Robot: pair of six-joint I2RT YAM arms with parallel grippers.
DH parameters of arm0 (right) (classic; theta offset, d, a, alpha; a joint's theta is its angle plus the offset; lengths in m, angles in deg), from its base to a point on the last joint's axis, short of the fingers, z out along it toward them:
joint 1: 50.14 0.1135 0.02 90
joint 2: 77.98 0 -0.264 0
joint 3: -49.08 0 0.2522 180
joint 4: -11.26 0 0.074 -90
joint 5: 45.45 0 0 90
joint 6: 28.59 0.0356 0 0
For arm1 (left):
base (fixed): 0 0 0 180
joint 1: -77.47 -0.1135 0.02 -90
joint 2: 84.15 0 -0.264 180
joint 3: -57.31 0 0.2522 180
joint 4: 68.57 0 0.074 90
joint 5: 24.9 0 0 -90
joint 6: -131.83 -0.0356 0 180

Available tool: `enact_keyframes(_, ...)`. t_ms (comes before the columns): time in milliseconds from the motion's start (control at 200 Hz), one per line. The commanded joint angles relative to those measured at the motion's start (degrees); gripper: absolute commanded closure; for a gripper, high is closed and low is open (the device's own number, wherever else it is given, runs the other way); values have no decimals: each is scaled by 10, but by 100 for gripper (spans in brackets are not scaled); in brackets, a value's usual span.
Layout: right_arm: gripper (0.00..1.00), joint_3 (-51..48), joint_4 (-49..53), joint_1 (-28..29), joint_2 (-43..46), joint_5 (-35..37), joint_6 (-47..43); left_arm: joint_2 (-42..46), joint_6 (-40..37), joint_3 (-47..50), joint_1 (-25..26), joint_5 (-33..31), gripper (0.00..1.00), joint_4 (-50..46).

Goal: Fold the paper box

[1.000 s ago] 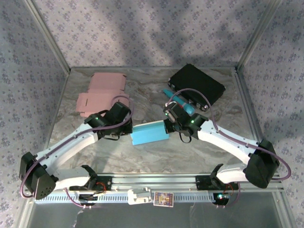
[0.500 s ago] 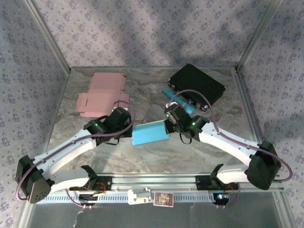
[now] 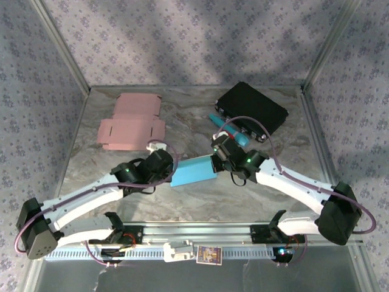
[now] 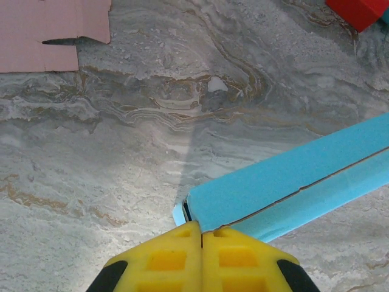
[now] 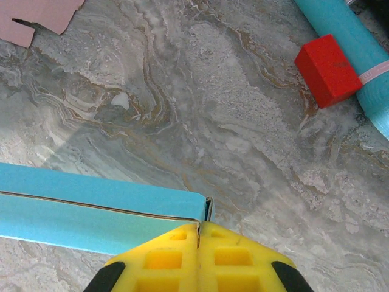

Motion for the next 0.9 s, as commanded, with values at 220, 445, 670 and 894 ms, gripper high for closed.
enact_keyframes(220,68,-5,59,7,59,-81,81,-27,46,24,71,-63,100,-47)
enact_keyframes(445,49,-21,70,-4,114,-144,151,-50,93,12,98,-104,100,-80)
enact_keyframes(670,41,-39,101,-64,176,-196,308,-61,103,3,111,-114,100,-88)
enact_keyframes(894,34,-100,-18,-136,191,-282,562,-75,112,-6,122,-115,100,-97)
